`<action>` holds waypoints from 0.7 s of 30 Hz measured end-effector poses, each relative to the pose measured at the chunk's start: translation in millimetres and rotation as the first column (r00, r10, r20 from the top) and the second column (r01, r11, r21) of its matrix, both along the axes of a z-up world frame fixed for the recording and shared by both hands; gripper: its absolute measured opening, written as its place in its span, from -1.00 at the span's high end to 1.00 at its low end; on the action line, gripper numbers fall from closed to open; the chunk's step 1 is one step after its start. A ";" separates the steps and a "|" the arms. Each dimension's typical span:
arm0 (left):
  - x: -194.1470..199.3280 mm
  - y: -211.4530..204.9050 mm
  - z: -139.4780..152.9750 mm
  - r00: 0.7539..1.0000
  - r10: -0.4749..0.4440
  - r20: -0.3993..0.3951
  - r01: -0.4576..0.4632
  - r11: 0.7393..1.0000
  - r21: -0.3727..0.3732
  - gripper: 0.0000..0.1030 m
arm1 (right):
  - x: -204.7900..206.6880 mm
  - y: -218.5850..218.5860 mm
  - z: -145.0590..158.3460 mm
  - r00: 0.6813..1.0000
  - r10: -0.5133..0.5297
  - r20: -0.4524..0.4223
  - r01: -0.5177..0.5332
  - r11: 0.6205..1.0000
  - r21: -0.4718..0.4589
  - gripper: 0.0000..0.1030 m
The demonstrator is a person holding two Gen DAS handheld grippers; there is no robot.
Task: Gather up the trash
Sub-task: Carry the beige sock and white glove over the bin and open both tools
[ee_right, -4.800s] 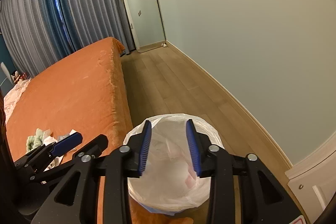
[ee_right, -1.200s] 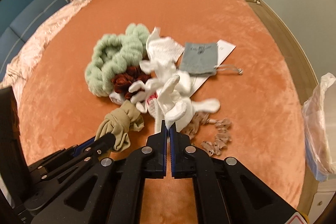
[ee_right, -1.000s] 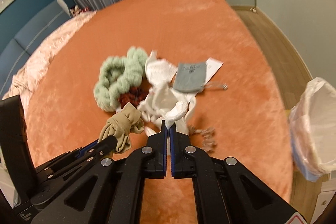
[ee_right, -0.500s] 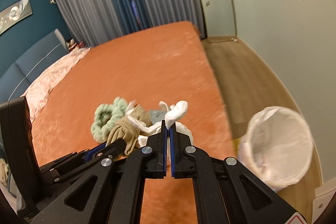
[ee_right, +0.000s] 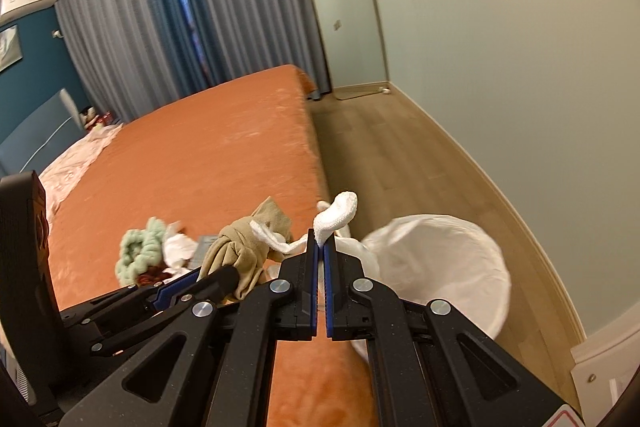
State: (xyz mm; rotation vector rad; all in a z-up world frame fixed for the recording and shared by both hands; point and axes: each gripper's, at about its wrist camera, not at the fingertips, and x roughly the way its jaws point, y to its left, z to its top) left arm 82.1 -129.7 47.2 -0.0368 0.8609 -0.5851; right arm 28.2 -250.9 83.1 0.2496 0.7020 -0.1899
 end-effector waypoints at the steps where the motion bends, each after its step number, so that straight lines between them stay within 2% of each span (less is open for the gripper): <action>1: -0.7 -6.8 -0.9 1.000 -0.011 -0.001 0.011 1.000 0.003 0.72 | -1.5 -6.3 -1.6 1.000 -0.011 -0.003 0.011 1.000 -0.002 0.95; 10: -0.2 -58.3 -18.8 0.996 -0.078 -0.041 0.079 0.997 0.016 0.72 | -11.5 -54.9 -18.9 0.995 -0.086 -0.042 0.086 0.996 -0.010 0.95; 21: 3.8 -100.4 -36.5 0.989 -0.129 -0.067 0.132 0.990 0.046 0.71 | -17.7 -90.3 -39.5 0.987 -0.139 -0.079 0.139 0.990 0.001 0.95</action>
